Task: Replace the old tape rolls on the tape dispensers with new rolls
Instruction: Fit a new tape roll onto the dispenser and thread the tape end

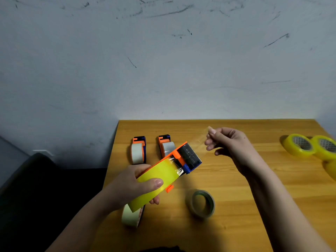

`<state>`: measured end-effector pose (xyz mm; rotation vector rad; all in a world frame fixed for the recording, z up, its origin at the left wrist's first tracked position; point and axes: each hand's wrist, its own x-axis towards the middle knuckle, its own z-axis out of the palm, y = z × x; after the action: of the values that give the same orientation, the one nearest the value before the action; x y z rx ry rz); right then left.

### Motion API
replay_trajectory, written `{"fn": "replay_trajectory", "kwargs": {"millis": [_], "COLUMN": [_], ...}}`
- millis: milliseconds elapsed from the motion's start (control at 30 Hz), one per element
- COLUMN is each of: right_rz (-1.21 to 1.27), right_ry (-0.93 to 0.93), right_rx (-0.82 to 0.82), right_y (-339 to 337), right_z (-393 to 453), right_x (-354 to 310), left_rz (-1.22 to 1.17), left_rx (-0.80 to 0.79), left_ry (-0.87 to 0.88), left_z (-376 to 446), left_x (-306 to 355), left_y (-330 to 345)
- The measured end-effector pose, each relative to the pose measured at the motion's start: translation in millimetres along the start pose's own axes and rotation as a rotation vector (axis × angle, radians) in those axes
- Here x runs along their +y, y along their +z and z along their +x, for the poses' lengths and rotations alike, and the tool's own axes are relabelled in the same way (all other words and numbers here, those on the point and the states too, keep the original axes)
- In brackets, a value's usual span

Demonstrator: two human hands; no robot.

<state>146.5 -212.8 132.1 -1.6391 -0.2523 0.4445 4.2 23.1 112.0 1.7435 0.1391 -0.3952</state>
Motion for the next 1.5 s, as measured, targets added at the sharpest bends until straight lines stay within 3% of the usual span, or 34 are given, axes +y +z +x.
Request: {"fn": "replay_trajectory", "kwargs": {"millis": [133,267,433,600,933,1400,1500], "right_rz": [0.227,0.811,1.023,1.214,0.959,1.007,0.965], "right_ry": [0.162,0.483,0.421,0.199,0.115,0.264,0.177], "right_rx": [-0.026,-0.281,-0.369,-0.244,-0.231,-0.169,-0.168], "right_y": [0,10,27,39,33,28,28], "right_z": [2,8,13,14,19,16,11], "right_x": [9,29,50,55,50,51,46], "left_rz": [-0.007,-0.008,-0.073,-0.115,-0.153,-0.209,-0.23], "left_rx": [0.045,0.048,0.058,0.065,0.092,0.112,0.129], "left_ry": [0.04,0.066,0.072,0.079,0.079,0.106,0.109], "left_z": [-3,-5,-6,-5,-5,1,3], "left_x": [0,-1,-1,0,2,2,3], "left_y": [4,6,8,14,12,14,14]}}
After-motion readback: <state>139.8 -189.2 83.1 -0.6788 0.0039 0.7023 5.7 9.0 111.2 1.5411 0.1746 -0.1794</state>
